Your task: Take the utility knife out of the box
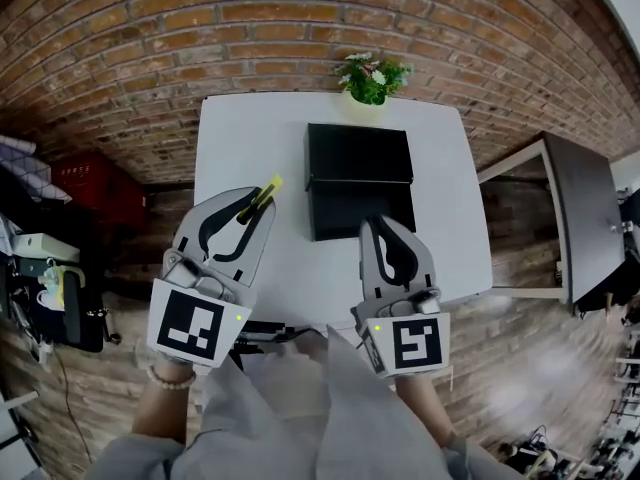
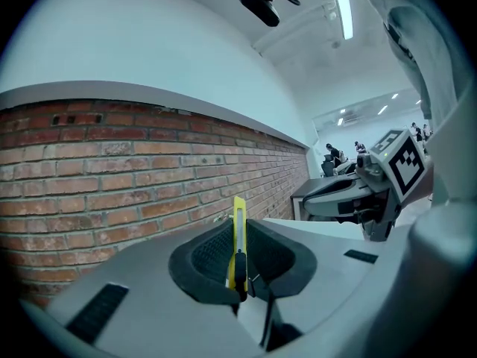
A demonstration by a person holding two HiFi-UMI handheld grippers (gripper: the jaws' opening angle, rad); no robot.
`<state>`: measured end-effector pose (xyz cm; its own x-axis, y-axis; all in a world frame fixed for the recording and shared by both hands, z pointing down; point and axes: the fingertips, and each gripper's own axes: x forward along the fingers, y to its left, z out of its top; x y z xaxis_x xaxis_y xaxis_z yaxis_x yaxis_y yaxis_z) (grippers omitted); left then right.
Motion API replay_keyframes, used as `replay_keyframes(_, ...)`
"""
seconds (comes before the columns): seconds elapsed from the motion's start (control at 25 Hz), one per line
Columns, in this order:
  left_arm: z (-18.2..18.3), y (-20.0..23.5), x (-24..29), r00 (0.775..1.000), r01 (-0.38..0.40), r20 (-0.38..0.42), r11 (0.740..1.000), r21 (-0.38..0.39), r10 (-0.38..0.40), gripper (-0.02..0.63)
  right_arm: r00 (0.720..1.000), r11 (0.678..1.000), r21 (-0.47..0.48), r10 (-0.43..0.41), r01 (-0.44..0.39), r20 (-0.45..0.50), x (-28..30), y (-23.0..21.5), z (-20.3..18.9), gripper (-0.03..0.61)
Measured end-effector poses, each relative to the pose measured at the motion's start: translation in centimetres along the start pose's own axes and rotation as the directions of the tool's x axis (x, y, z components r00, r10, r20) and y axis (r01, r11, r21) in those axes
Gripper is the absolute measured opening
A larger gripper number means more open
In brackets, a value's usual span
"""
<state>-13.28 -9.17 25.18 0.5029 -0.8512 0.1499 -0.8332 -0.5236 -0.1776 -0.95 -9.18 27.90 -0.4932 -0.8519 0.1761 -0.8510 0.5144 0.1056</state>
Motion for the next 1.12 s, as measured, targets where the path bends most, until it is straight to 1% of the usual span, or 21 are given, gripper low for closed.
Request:
replay_keyframes(0.28, -0.11, -0.18, 0.35, 1.0, 0.011, 0.004, 1.0, 0.009, -0.011, 0.066, 1.0, 1.0, -0.027, -0.008, 0.007, -0.006, 0.4, 0.08, 0.45, 0.055)
replay_keyframes(0.44, -0.18, 0.0, 0.44, 1.0, -0.002, 0.007, 1.0, -0.003, 0.002, 0.066, 1.0, 0.999, -0.034, -0.004, 0.003, -0.012, 0.41, 0.05, 0.0, 0.055)
replay_keyframes(0.64, -0.34, 0.02, 0.5, 1.0, -0.001, 0.006, 1.0, -0.001, 0.001, 0.066, 1.0, 0.999, -0.045, 0.0, -0.002, -0.023, 0.35, 0.21, -0.34, 0.055)
replay_keyframes(0.84, -0.42, -0.03, 0.52, 1.0, 0.005, 0.008, 1.0, 0.003, -0.005, 0.066, 1.0, 0.999, -0.045, -0.01, 0.01, 0.017, 0.58, 0.32, 0.34, 0.055)
replay_keyframes(1.12, -0.33, -0.26, 0.54, 1.0, 0.016, 0.009, 1.0, 0.005, -0.017, 0.066, 1.0, 0.999, -0.049, -0.011, 0.012, 0.011, 0.57, 0.43, 0.27, 0.054)
